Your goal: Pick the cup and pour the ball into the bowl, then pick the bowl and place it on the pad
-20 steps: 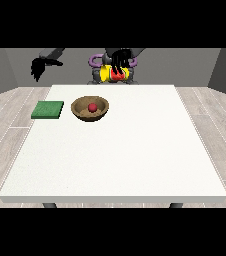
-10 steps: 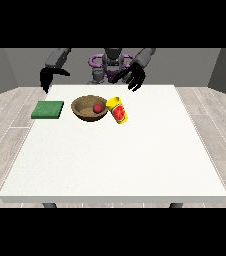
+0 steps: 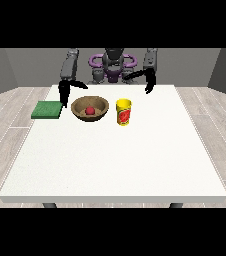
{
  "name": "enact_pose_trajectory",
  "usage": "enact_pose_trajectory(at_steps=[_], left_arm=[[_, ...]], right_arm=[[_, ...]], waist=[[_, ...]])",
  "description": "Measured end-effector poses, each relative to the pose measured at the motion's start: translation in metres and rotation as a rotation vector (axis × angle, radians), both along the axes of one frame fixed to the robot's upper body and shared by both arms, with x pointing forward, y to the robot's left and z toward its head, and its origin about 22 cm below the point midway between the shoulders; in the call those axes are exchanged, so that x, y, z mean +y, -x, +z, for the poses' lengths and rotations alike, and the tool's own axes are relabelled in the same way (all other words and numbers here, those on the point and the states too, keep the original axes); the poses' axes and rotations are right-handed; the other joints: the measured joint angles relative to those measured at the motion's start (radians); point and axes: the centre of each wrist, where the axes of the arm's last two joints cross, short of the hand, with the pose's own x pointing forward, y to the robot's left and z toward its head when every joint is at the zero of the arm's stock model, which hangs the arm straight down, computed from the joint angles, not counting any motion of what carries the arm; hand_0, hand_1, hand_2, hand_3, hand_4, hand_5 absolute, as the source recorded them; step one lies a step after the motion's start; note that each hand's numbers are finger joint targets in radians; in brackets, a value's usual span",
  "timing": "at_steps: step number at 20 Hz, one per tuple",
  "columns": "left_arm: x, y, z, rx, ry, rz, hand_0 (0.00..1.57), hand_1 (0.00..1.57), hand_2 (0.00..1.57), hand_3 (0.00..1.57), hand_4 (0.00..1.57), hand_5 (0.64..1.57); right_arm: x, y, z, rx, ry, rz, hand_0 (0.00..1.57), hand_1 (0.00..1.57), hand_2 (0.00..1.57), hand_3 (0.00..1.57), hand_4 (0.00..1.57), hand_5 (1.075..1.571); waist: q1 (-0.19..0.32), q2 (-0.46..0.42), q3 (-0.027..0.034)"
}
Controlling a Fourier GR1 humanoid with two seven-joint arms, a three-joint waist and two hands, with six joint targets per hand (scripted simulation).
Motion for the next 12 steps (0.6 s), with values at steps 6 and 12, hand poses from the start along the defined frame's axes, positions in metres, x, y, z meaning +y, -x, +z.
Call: enact_pose_trajectory(at_steps=[6, 12], left_arm=[[0.035, 0.004, -0.003, -0.022, 0.048, -0.032, 0.00, 0.00, 0.00, 0.00, 0.00, 1.565], [0.047, 0.007, 0.012, -0.063, 0.049, -0.054, 0.00, 0.00, 0.00, 0.00, 0.00, 1.565]], right_arm=[[0.003, -0.013, -0.008, 0.019, -0.018, -0.027, 0.00, 0.00, 0.00, 0.00, 0.25, 1.567], [-0.001, -0.023, -0.018, 0.008, -0.021, -0.053, 0.00, 0.00, 0.00, 0.00, 0.16, 1.563]], waist=[[0.007, 0.010, 0.0030], [0.023, 0.039, 0.0039]])
